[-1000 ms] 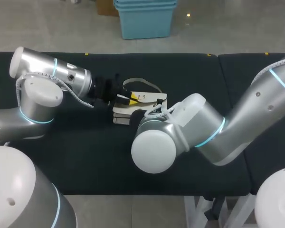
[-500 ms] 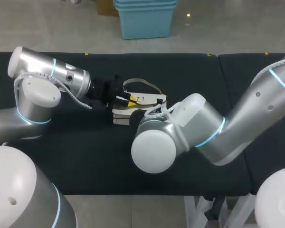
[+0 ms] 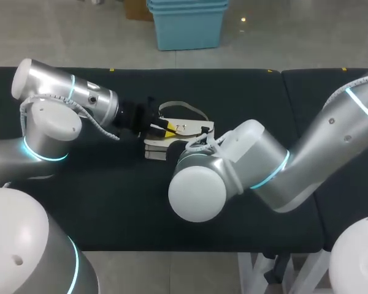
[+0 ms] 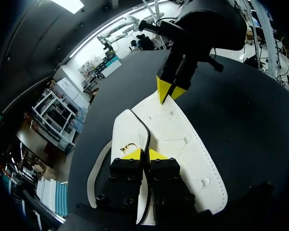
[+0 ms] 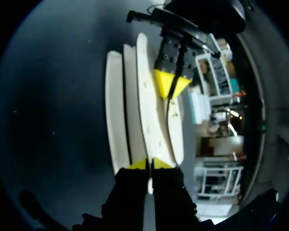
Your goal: Pick up the bag, open it, inspect its contents, close it, and place it on the opposite side
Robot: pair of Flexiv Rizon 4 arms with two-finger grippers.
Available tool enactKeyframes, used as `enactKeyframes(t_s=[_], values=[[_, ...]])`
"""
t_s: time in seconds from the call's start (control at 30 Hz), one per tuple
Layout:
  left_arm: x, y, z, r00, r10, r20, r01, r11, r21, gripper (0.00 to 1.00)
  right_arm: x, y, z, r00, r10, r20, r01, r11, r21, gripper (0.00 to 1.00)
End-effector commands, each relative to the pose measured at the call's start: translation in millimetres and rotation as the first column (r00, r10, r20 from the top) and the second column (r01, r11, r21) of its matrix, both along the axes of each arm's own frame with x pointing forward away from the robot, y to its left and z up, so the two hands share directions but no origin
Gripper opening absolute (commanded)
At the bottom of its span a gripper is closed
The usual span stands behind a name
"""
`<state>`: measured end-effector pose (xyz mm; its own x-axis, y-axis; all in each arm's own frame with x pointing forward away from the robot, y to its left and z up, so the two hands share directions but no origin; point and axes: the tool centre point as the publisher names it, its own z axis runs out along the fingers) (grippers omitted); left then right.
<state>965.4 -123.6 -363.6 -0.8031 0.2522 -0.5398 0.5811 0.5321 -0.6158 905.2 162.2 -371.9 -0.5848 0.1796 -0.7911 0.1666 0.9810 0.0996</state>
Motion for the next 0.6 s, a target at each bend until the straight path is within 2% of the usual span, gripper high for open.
enactKeyframes(t_s=[0.03, 0.3, 0.6], values=[[4.7, 3, -3, 0.999, -0.038, -0.015, 0.038, 0.999, -0.012, 0.0, -2.6, -3, -2, 1.0, -0.001, 0.005, 0.001, 1.0, 0.0, 0.0], [1.4, -8, -2, 1.0, -0.026, 0.014, 0.025, 1.0, 0.013, 0.0, -2.6, -3, -2, 1.0, -0.001, 0.005, 0.001, 1.0, 0.0, 0.0], [7.4, -8, -3, 1.0, 0.0, 0.012, 0.0, 1.0, 0.022, 0.0, -2.6, -3, -2, 1.0, -0.001, 0.005, 0.001, 1.0, 0.0, 0.0]])
